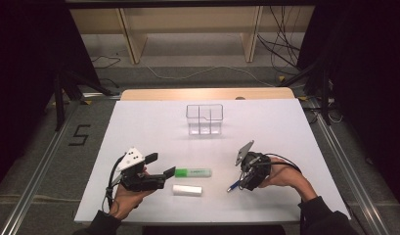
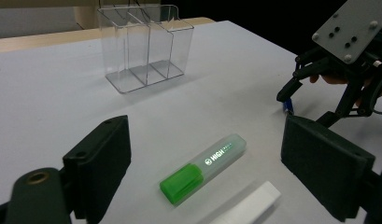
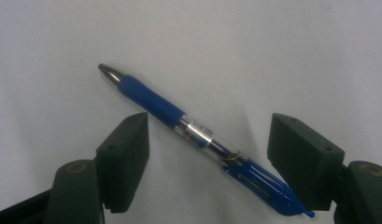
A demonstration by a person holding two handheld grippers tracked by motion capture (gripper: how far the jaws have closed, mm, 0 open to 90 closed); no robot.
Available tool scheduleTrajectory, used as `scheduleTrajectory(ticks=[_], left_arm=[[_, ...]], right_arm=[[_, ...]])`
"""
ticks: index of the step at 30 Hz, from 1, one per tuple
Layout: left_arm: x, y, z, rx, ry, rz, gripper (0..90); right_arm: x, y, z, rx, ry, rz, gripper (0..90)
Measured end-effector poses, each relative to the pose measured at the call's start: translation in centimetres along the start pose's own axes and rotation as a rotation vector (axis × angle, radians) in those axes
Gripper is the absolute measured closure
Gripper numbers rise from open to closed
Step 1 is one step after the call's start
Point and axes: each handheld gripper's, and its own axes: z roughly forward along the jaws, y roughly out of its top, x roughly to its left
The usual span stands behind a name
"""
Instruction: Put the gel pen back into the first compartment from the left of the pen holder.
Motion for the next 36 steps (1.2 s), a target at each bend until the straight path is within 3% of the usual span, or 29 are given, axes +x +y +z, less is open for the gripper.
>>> scheduleTrajectory(ticks=[12, 13, 14, 15, 20, 25, 36], left_arm=[[-0.13, 0.03, 0.04, 0.000, -0.010, -0.001, 15.7], [-0.14, 0.04, 0.04, 0.000, -0.010, 0.000, 15.7], [-0.15, 0.04, 0.03, 0.000, -0.010, 0.001, 15.7], [-0.15, 0.04, 0.02, 0.000, -0.011, 0.001, 15.7], [-0.13, 0.08, 0.01, 0.000, -0.017, -0.002, 15.7], [-0.10, 0.09, -0.01, -0.002, -0.019, -0.003, 15.7], [-0.08, 0.08, 0.01, -0.002, -0.020, -0.005, 15.7]], right_arm=[[0.20, 0.39, 0.55, 0.067, -0.004, -0.045, 34.9], [0.27, 0.41, 0.62, 0.057, -0.004, -0.029, 35.4], [0.12, 0.38, 0.55, 0.070, -0.001, -0.053, 35.5], [0.26, 0.38, 0.60, 0.064, -0.001, -0.037, 35.6], [0.00, 0.38, 0.61, 0.080, -0.002, -0.077, 37.4], [0.03, 0.54, 0.89, 0.095, -0.003, -0.061, 40.0], [-0.08, 0.85, 0.95, 0.124, 0.015, -0.094, 47.0]])
